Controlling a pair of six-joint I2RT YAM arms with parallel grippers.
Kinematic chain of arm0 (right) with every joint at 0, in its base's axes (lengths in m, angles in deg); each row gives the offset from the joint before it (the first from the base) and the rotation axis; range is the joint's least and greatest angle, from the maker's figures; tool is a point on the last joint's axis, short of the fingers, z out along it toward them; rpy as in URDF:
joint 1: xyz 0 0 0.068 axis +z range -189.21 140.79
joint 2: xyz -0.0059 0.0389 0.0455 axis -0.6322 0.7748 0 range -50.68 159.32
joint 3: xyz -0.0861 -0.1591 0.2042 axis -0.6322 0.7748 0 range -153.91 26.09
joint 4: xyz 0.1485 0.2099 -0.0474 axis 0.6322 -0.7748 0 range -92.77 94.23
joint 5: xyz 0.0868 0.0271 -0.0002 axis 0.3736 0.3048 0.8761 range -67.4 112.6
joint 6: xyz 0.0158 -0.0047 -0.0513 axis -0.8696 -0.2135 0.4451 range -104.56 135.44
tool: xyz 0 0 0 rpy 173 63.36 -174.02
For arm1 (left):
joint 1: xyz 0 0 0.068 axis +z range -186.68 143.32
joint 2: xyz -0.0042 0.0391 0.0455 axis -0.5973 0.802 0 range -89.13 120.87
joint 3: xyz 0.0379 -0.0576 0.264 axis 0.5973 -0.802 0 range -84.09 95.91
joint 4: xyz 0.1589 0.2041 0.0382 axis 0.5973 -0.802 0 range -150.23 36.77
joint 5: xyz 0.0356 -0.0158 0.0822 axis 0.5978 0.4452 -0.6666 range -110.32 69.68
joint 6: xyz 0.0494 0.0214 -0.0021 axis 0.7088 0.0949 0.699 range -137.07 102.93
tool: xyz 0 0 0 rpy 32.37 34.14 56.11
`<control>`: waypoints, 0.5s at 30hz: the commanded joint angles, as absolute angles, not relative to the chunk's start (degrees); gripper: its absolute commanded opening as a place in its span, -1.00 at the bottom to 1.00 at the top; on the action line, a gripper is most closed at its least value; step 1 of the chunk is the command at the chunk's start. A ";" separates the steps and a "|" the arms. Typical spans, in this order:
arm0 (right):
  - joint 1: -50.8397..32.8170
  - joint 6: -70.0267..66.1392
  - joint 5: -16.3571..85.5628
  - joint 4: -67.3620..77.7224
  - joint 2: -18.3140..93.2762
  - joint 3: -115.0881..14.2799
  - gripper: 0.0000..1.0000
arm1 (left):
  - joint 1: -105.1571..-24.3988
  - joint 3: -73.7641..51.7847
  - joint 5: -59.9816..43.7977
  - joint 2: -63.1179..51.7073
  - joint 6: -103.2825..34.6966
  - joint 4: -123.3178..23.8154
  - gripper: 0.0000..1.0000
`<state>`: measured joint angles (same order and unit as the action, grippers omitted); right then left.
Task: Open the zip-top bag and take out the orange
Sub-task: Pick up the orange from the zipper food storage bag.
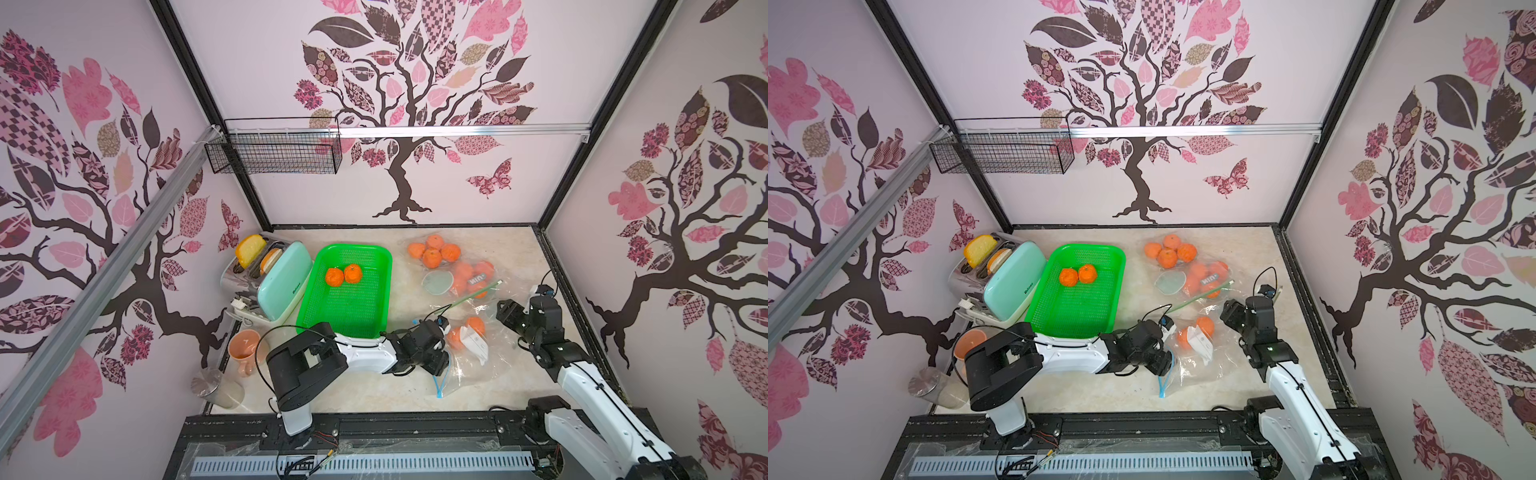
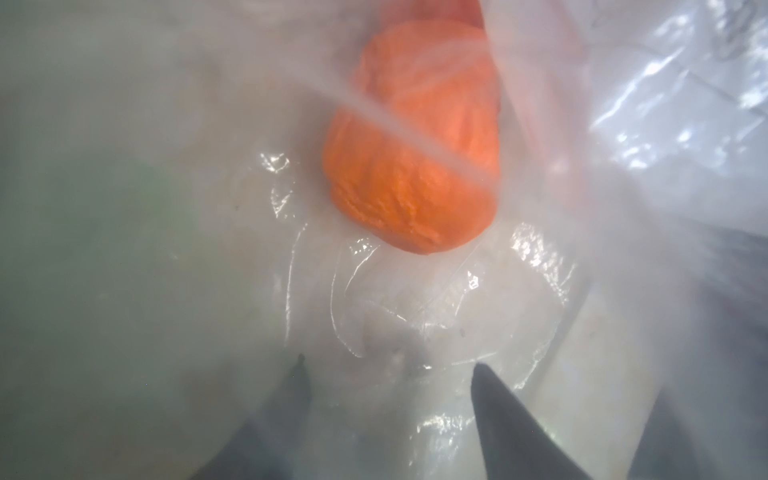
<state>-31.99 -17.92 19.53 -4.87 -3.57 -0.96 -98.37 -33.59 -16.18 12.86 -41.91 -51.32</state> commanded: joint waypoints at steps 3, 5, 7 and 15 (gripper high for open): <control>-31.00 -15.26 10.56 -11.93 -4.67 -7.16 0.32 | -97.94 -34.38 -16.10 13.41 -41.51 -50.97 0.30; -30.57 -16.15 8.26 -13.86 -4.89 -7.82 0.32 | -97.94 -34.28 -15.88 13.61 -41.51 -51.02 0.30; -30.19 -16.99 4.07 -15.35 -4.82 -7.95 0.32 | -97.93 -34.24 -15.67 13.61 -41.51 -51.03 0.29; -30.18 -20.26 26.33 -3.19 -2.14 -1.19 -0.05 | -97.68 -34.27 -15.89 12.98 -41.15 -51.04 0.30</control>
<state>-30.59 -17.88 16.82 -6.80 -5.32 -2.54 -98.13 -33.64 -15.96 12.86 -41.87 -51.19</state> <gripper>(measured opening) 0.489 0.652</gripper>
